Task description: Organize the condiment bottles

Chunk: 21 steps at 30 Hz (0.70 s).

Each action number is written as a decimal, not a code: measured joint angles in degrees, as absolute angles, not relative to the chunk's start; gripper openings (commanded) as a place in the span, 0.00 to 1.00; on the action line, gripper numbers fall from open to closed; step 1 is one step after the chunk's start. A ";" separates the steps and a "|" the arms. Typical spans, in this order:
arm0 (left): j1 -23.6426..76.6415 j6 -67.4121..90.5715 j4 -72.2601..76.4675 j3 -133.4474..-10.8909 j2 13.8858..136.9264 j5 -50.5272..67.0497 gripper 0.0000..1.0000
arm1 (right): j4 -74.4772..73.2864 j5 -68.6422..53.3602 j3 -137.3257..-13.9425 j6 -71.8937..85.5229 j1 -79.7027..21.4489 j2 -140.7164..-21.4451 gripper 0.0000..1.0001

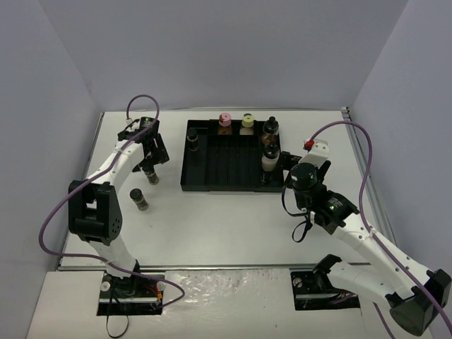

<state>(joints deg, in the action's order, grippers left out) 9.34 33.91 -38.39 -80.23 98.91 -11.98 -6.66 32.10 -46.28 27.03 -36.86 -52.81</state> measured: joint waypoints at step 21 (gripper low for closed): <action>8.58 37.81 -38.08 -78.27 100.07 -11.46 0.39 | -6.64 32.11 -45.39 27.05 -36.91 -52.60 0.89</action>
<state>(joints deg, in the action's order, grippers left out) 8.58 37.81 -38.08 -78.27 100.07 -11.46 -6.64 32.11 -45.39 27.05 -36.91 -52.60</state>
